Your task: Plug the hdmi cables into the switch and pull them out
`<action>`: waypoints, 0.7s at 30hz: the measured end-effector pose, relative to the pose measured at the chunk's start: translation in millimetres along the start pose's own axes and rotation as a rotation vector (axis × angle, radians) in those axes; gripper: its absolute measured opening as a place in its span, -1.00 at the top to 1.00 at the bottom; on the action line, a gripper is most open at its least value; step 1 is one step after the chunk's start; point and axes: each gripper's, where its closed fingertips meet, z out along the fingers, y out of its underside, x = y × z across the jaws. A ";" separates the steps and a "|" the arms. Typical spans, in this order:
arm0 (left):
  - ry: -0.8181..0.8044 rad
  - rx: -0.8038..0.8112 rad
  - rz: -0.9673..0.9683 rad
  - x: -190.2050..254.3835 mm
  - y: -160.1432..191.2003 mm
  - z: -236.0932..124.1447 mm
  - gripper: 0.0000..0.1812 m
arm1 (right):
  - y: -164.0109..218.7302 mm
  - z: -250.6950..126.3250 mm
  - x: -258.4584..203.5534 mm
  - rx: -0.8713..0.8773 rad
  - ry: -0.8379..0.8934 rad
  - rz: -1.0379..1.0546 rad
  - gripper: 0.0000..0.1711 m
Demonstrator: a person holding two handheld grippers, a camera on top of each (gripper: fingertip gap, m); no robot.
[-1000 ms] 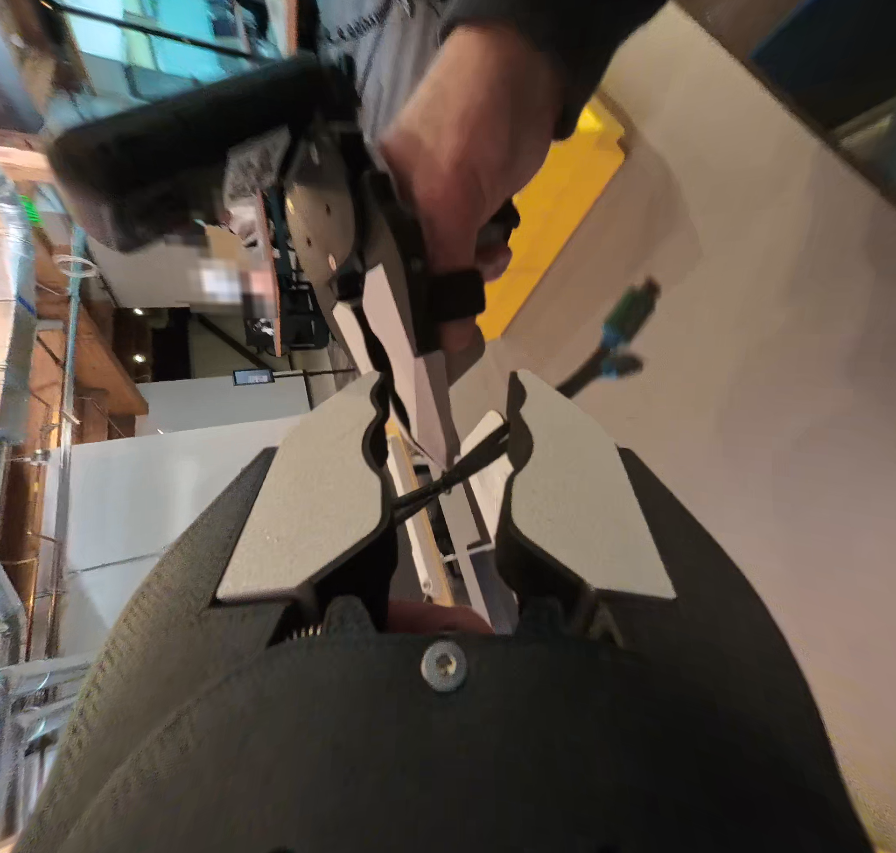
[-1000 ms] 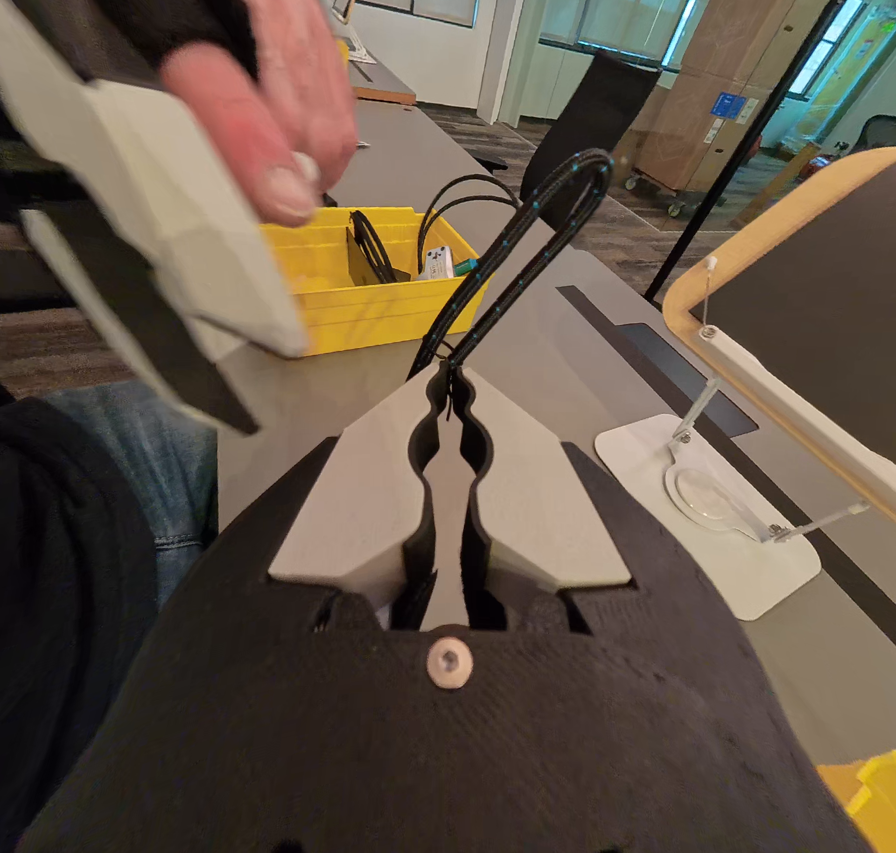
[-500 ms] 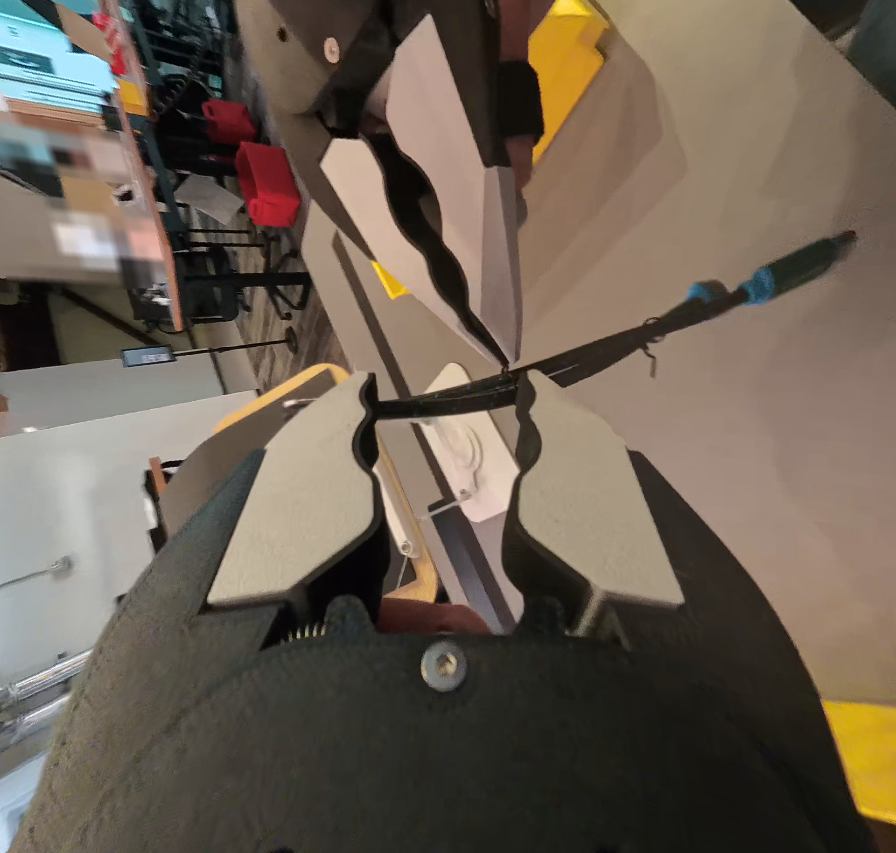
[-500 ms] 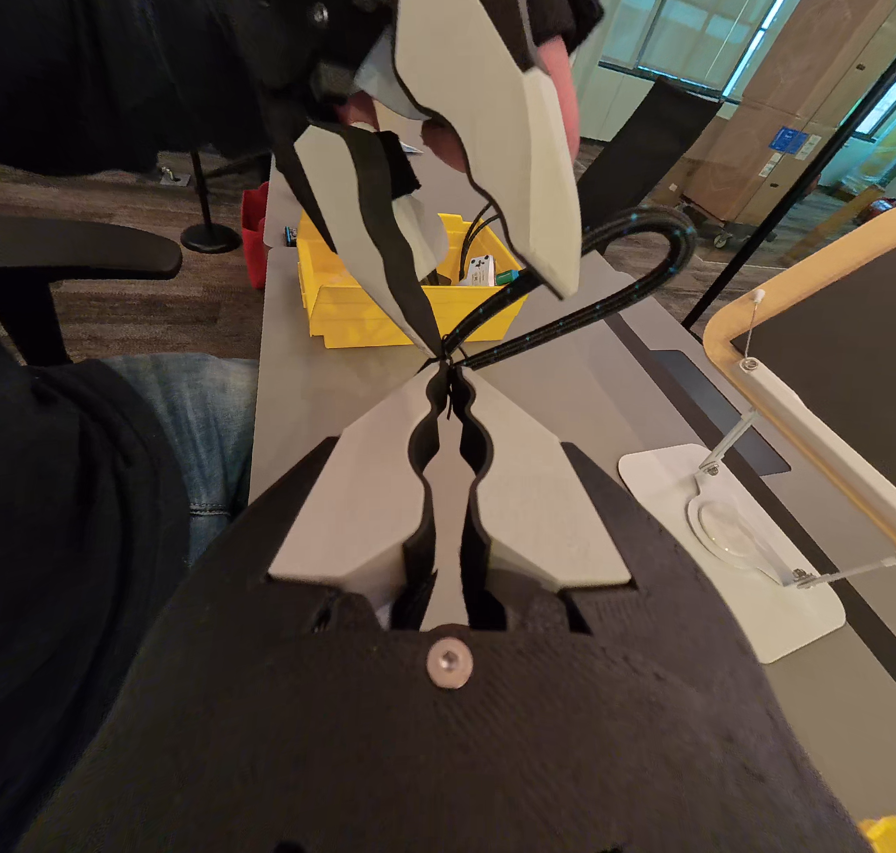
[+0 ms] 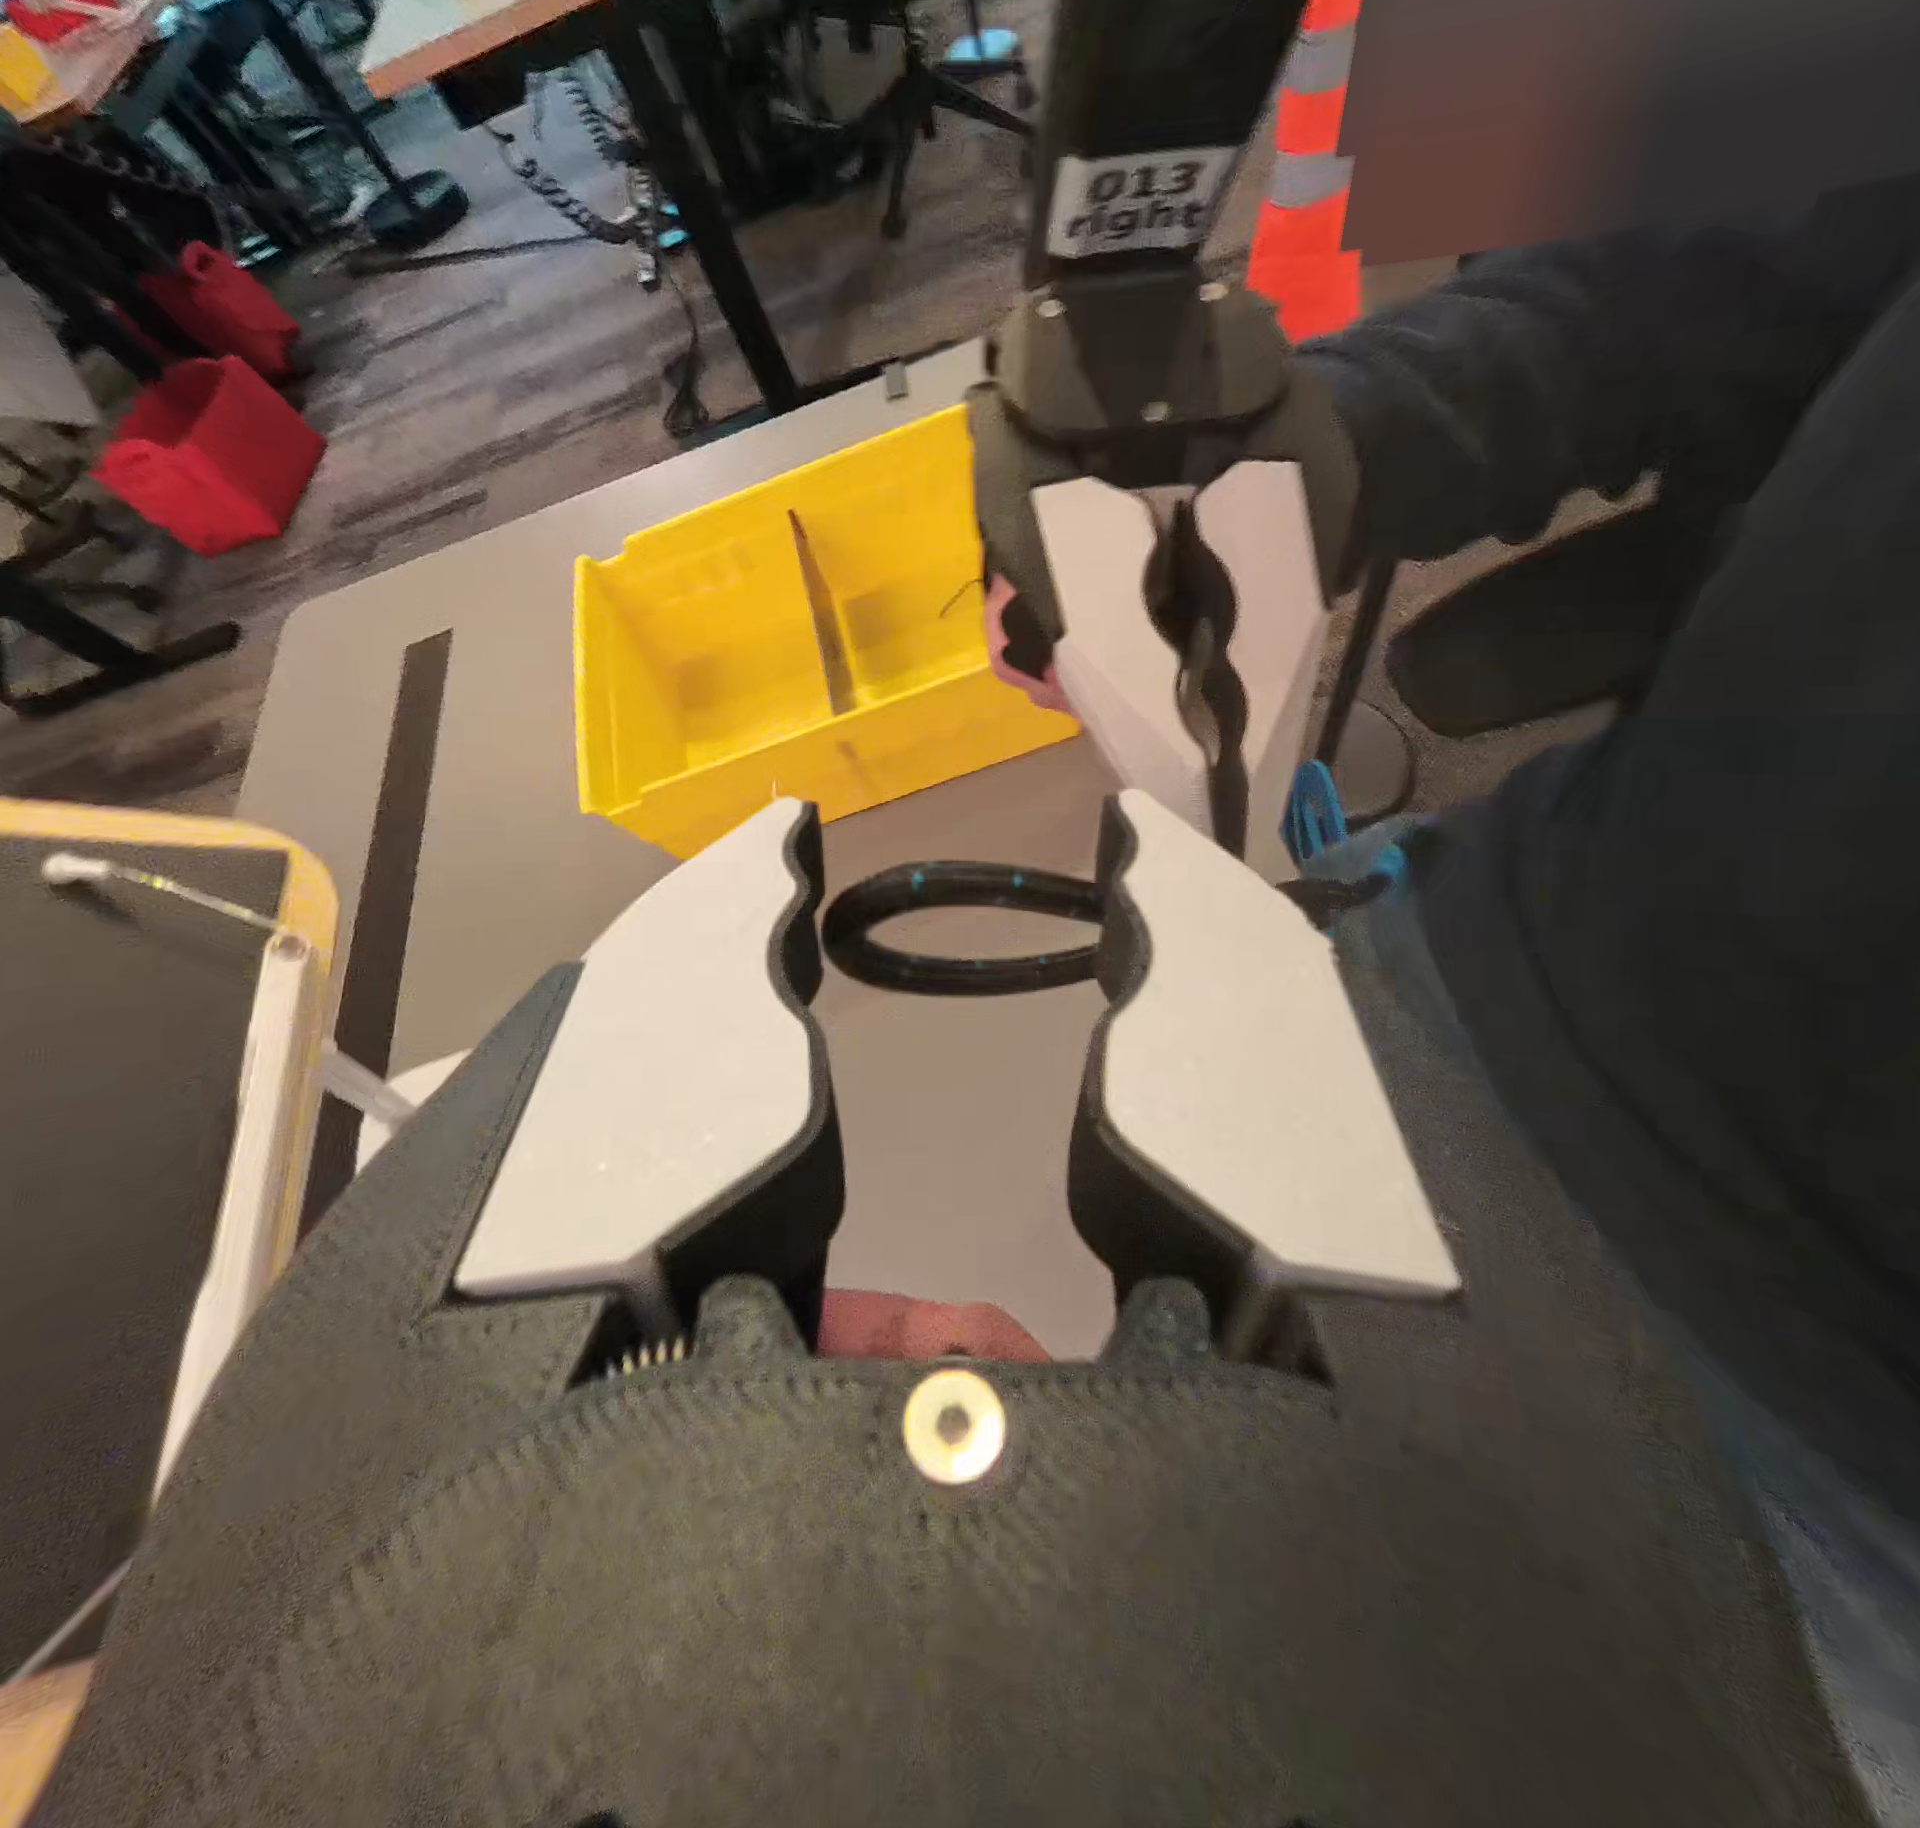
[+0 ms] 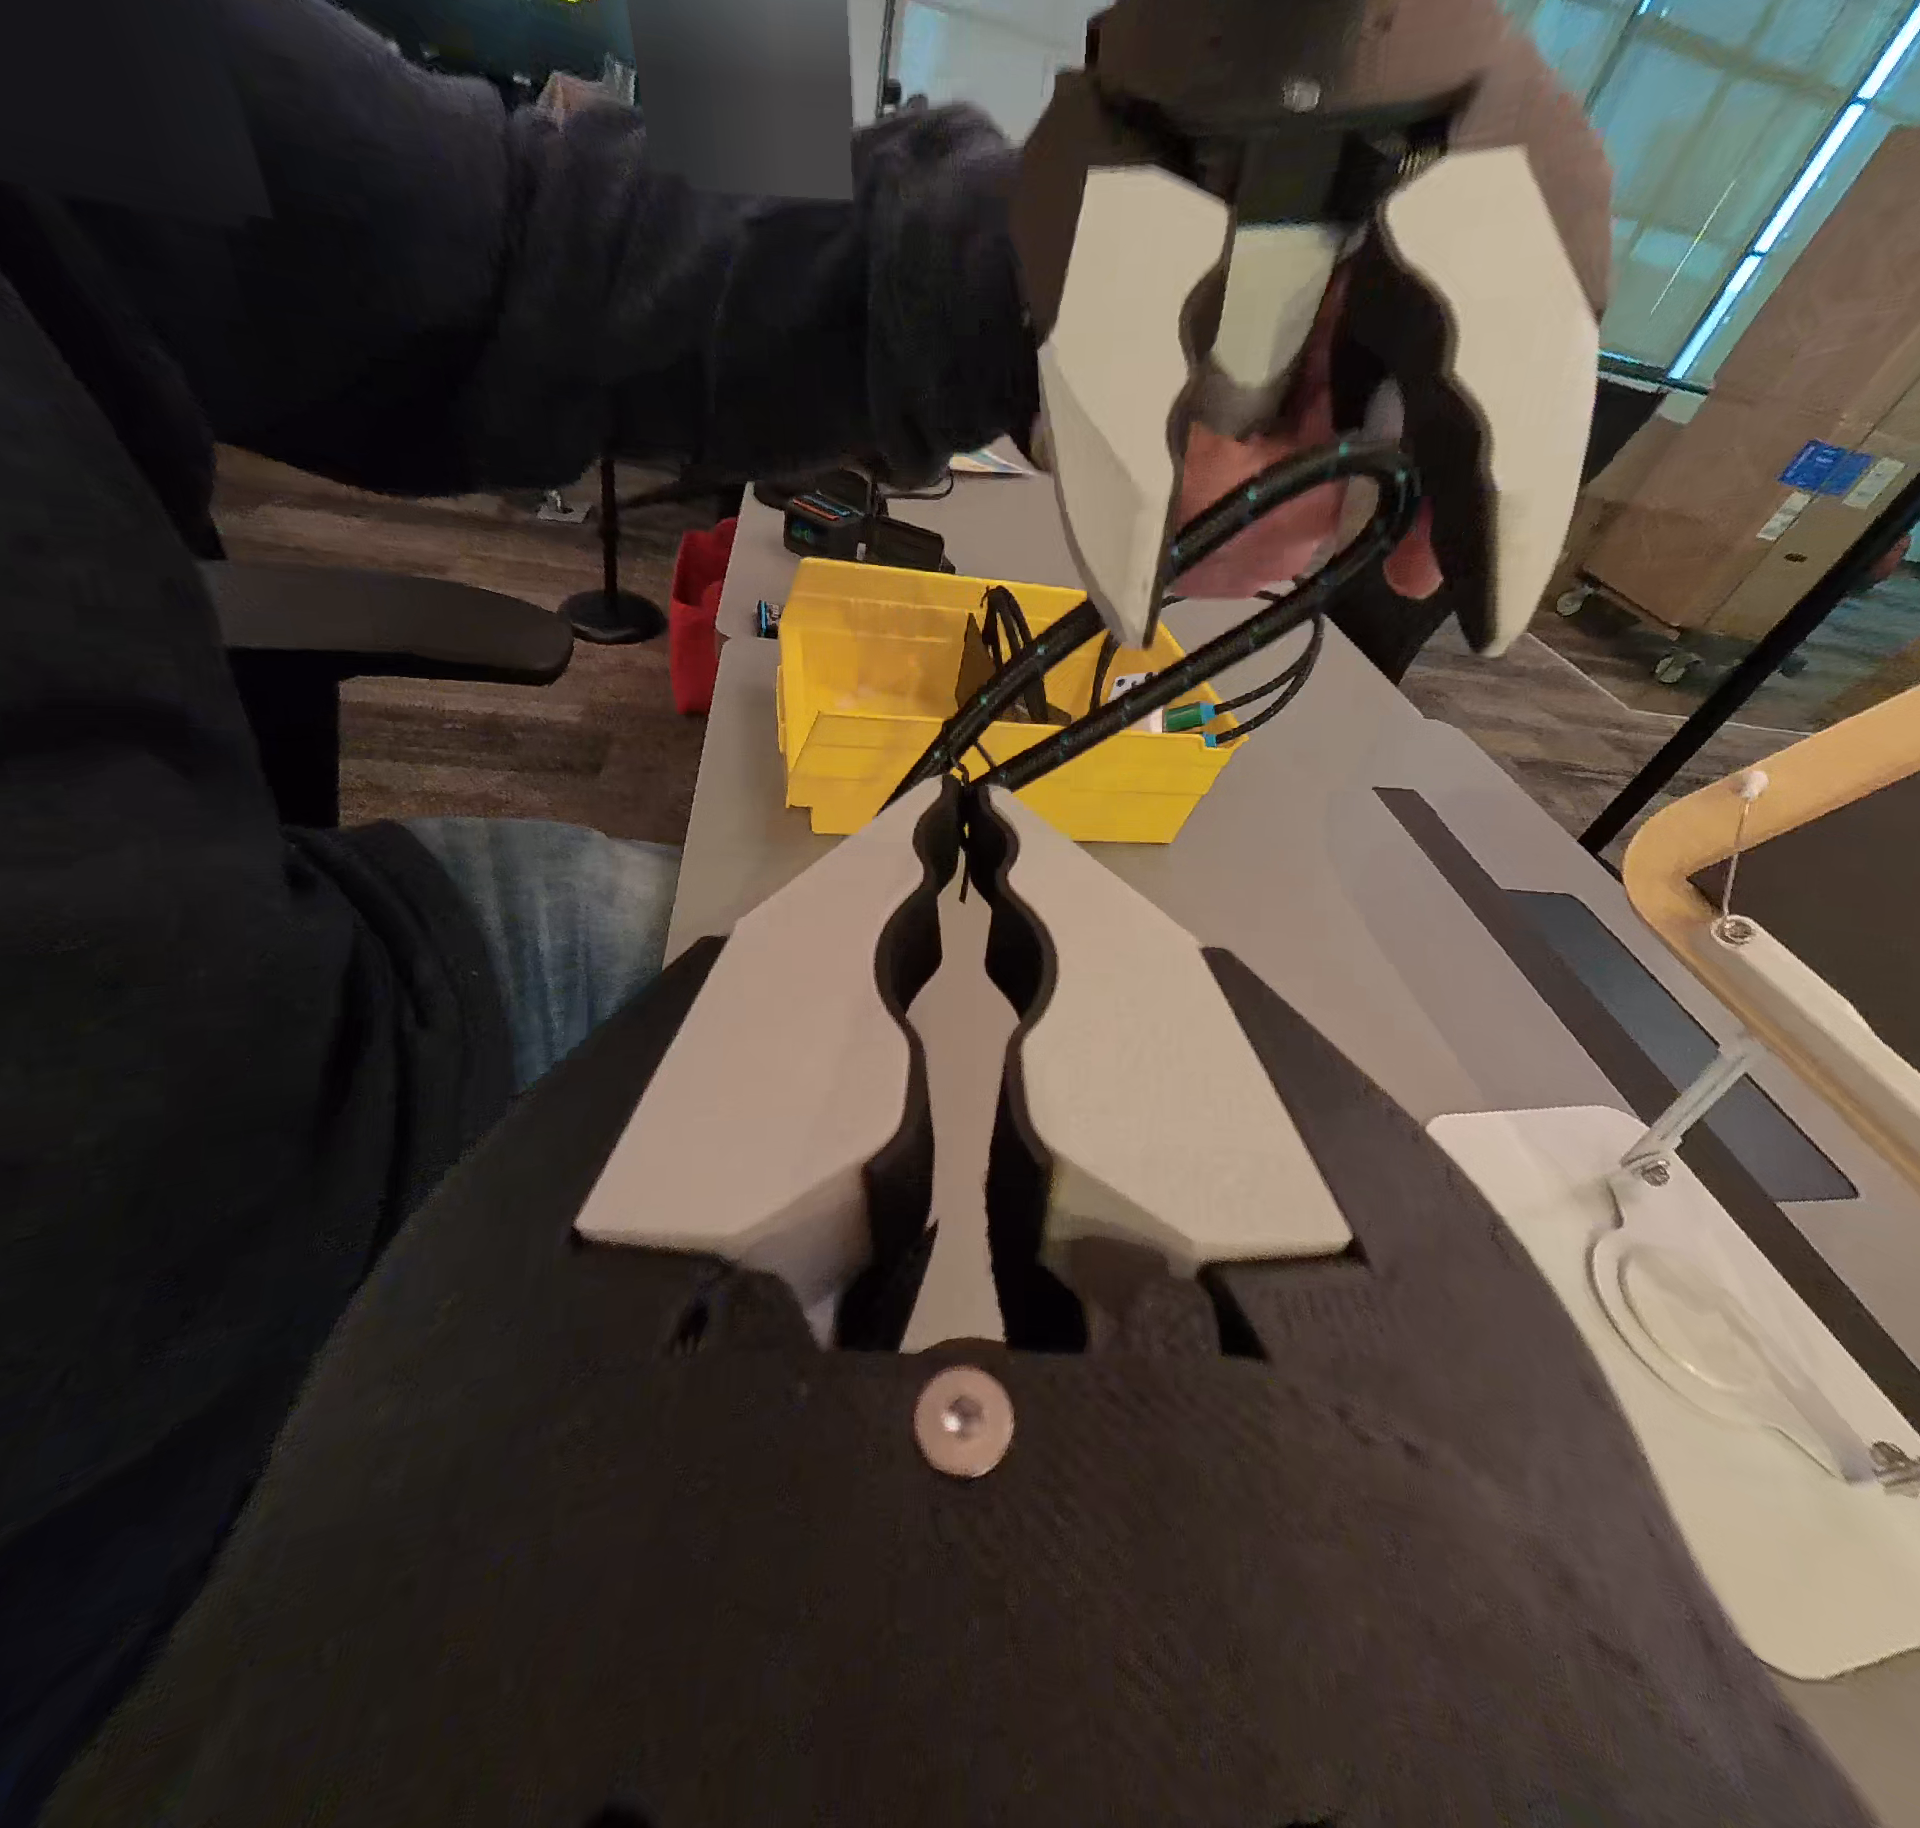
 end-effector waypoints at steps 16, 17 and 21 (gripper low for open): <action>-0.132 -0.215 -0.112 1.0 95.2 47.4 0.57 | -10.9 -10.6 17.3 0.148 0.049 0.102 1.00; -0.155 -0.216 -0.104 2.7 97.9 51.6 0.54 | -9.4 -9.7 20.1 0.145 0.067 0.109 1.00; -0.211 -0.194 -0.152 12.1 101.9 66.3 0.37 | -4.0 -6.7 31.5 0.132 0.126 0.151 1.00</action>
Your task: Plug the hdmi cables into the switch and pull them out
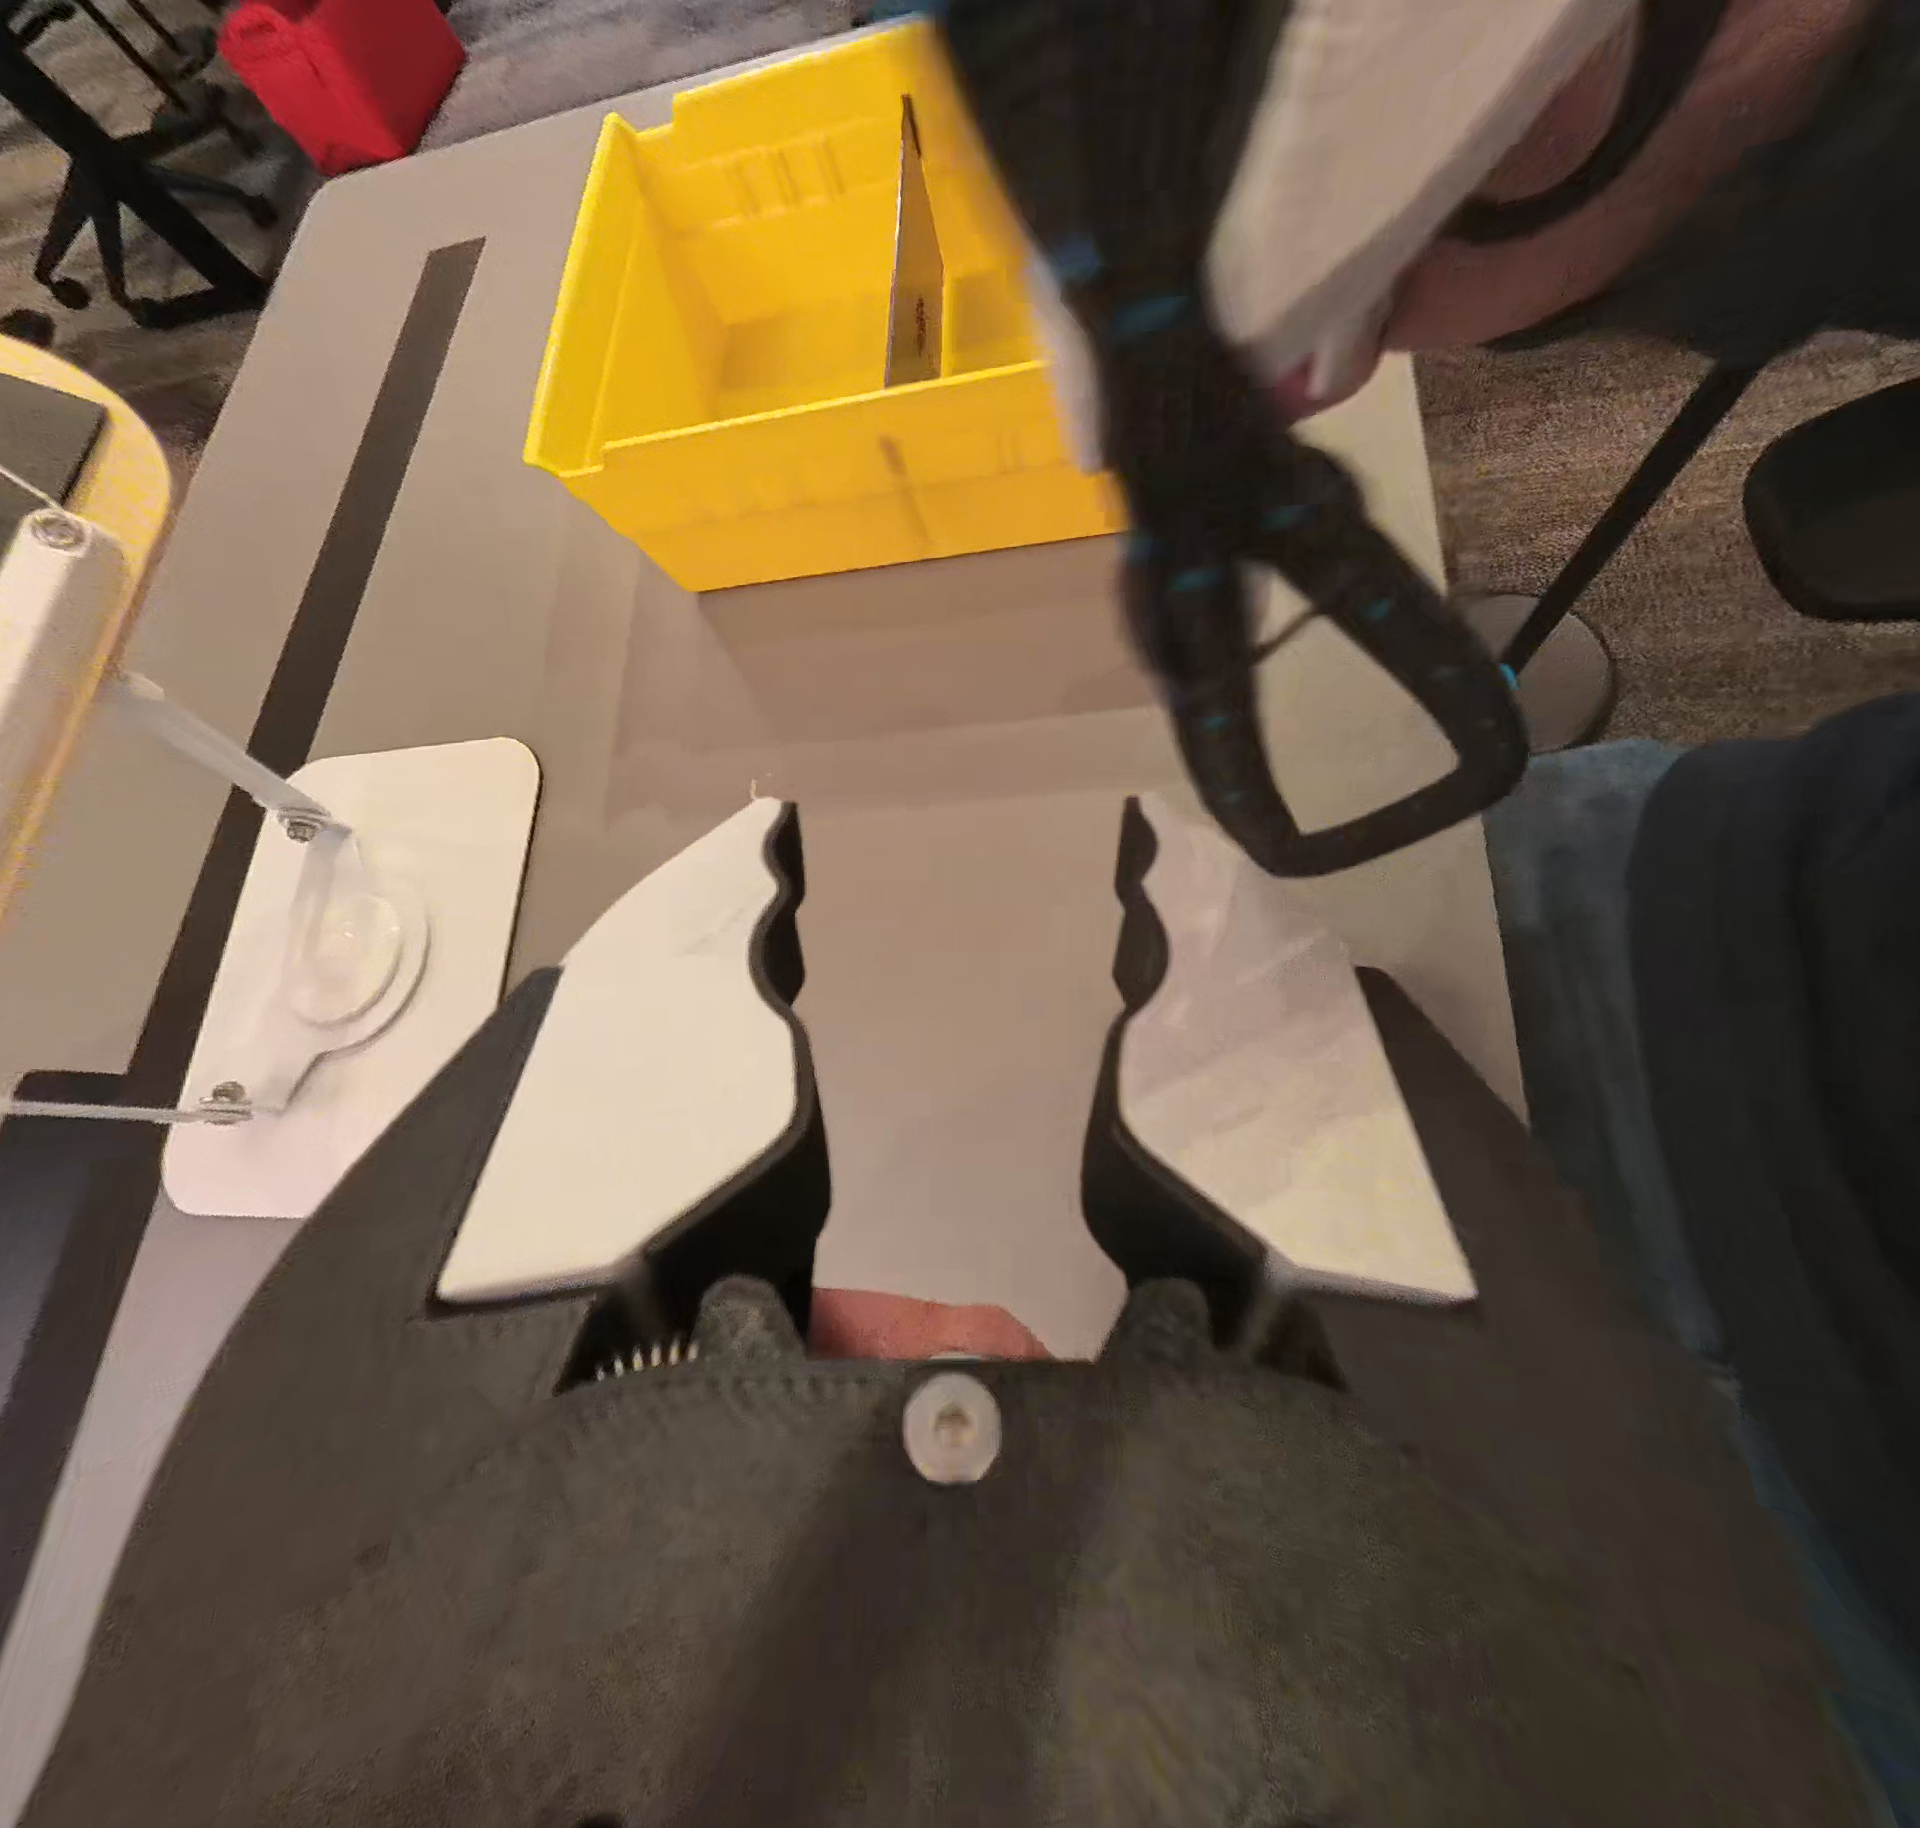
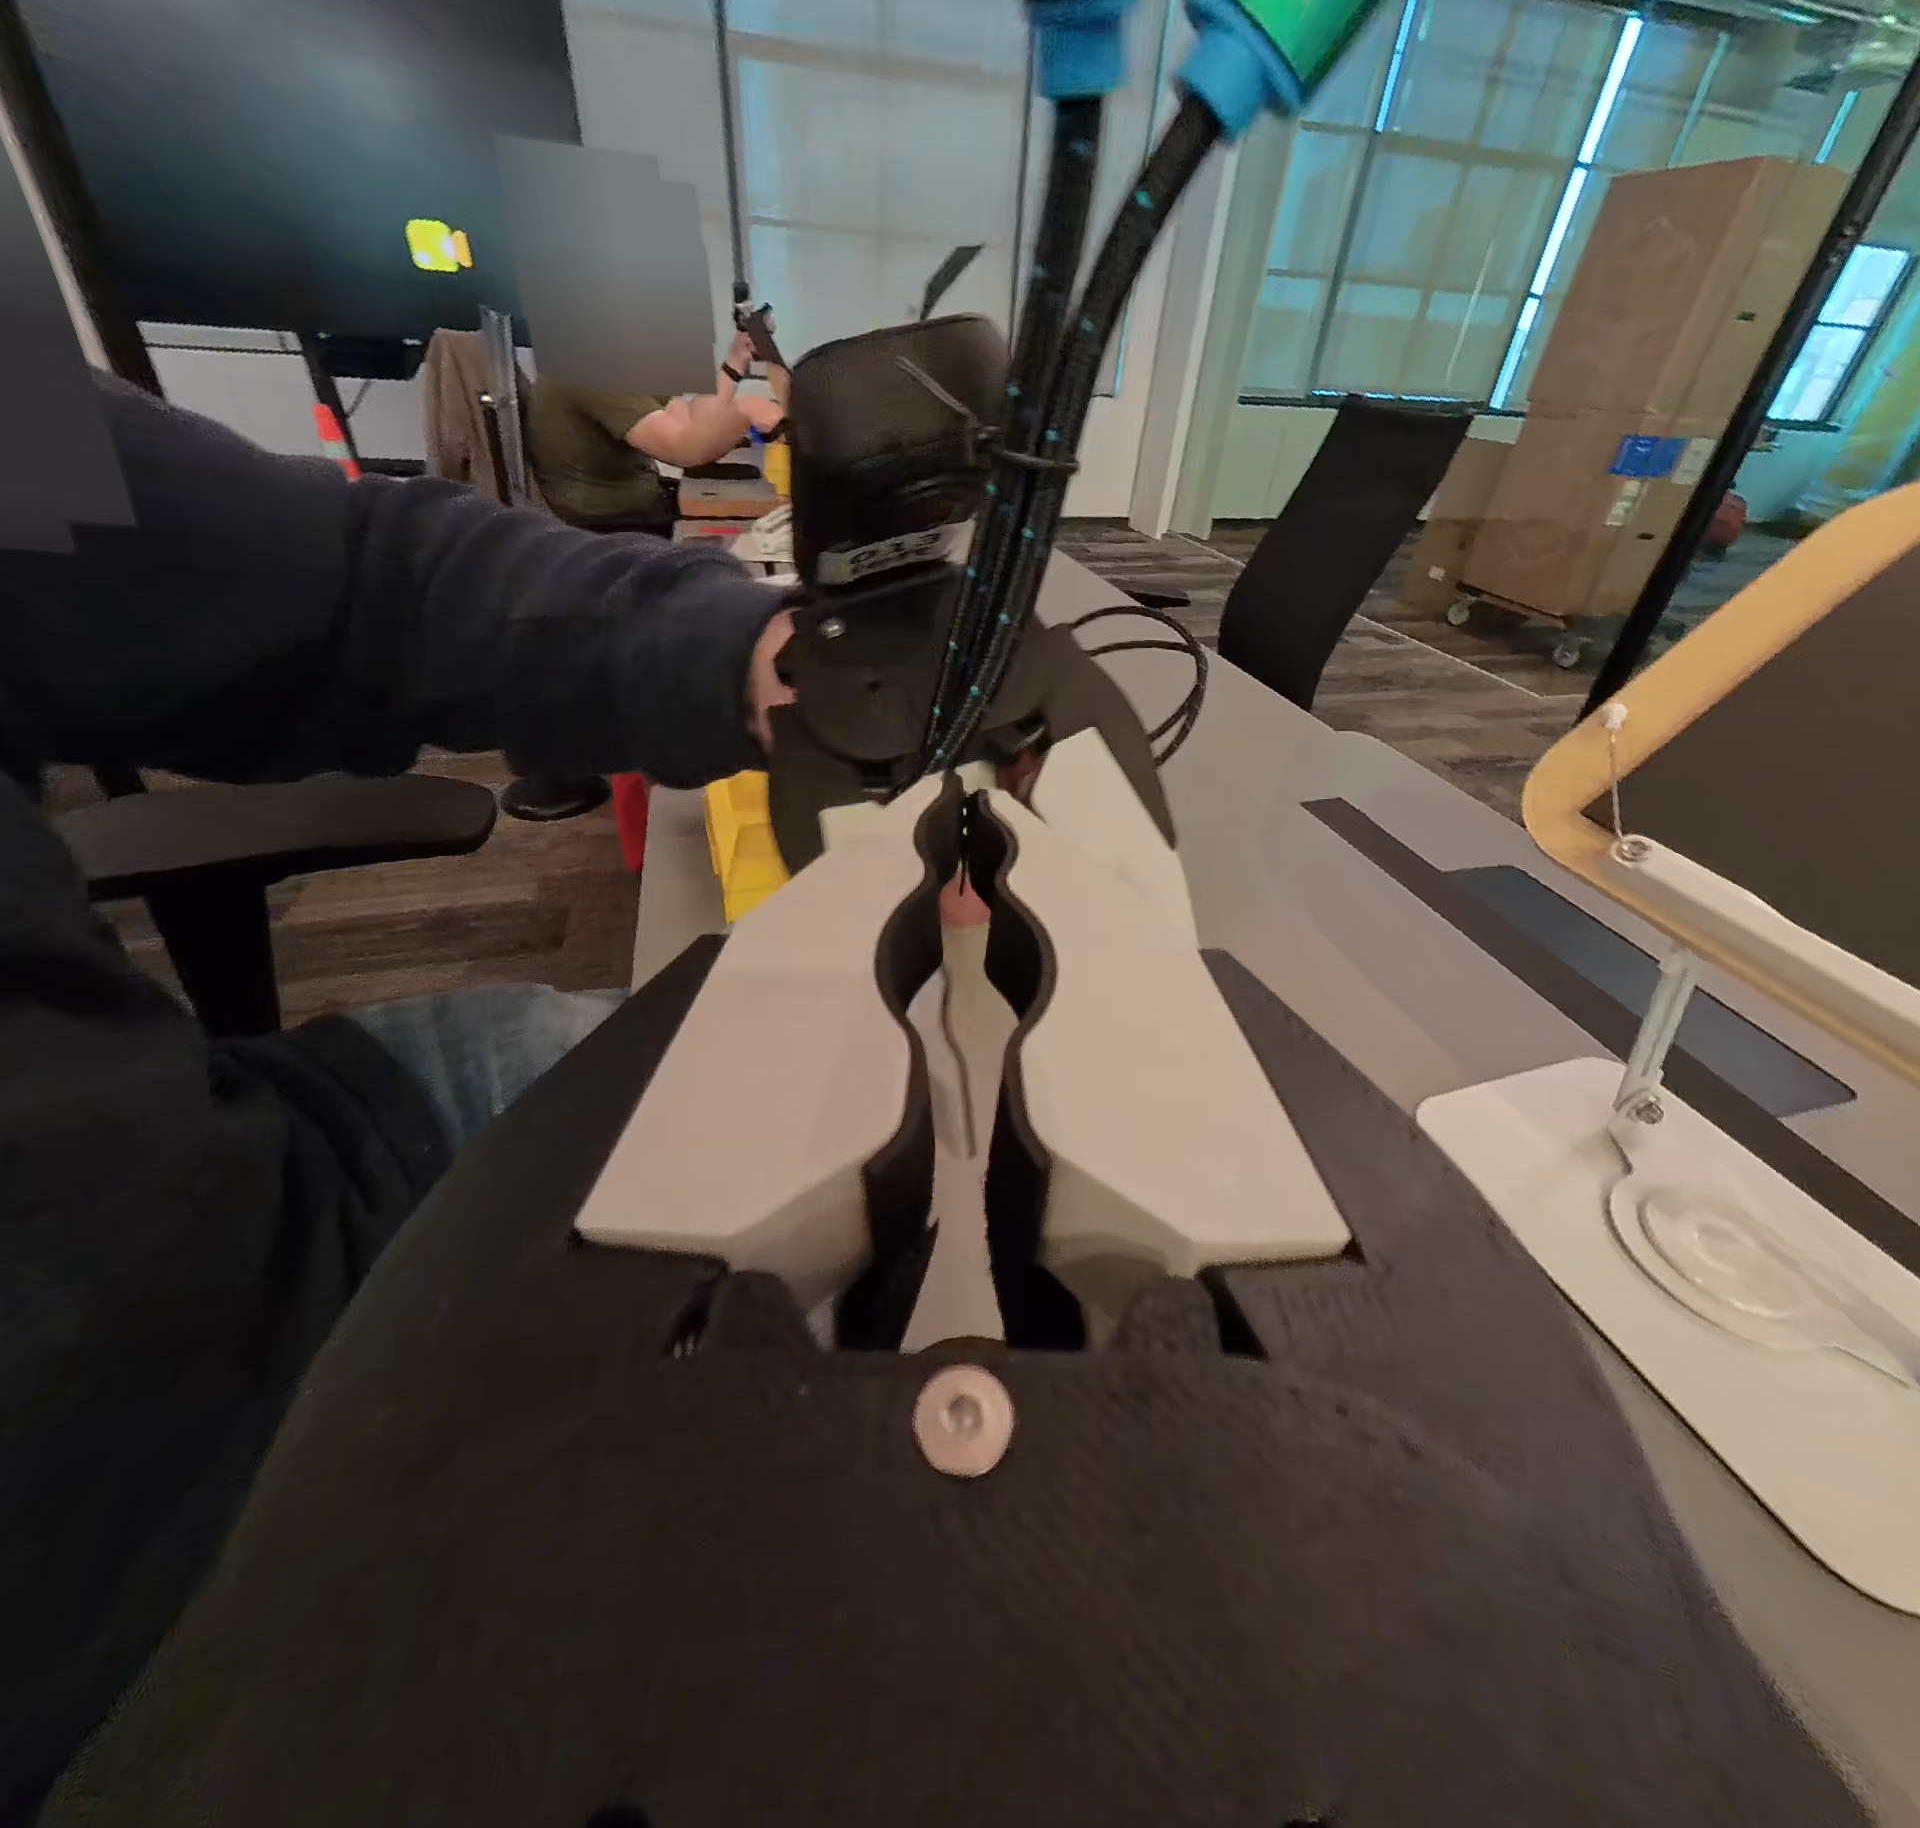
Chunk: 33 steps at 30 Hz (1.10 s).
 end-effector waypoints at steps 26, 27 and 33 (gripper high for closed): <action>-0.750 0.287 0.214 -8.8 -67.7 -67.7 -0.12 | 28.7 13.3 11.0 -0.144 0.104 -0.001 1.00; -0.725 0.286 0.222 -7.3 -68.6 -66.2 -0.09 | 28.3 12.8 10.5 -0.148 0.101 -0.007 1.00; -0.611 0.302 0.301 -2.6 -75.6 -71.5 0.15 | 28.7 8.9 9.6 -0.132 0.081 0.010 1.00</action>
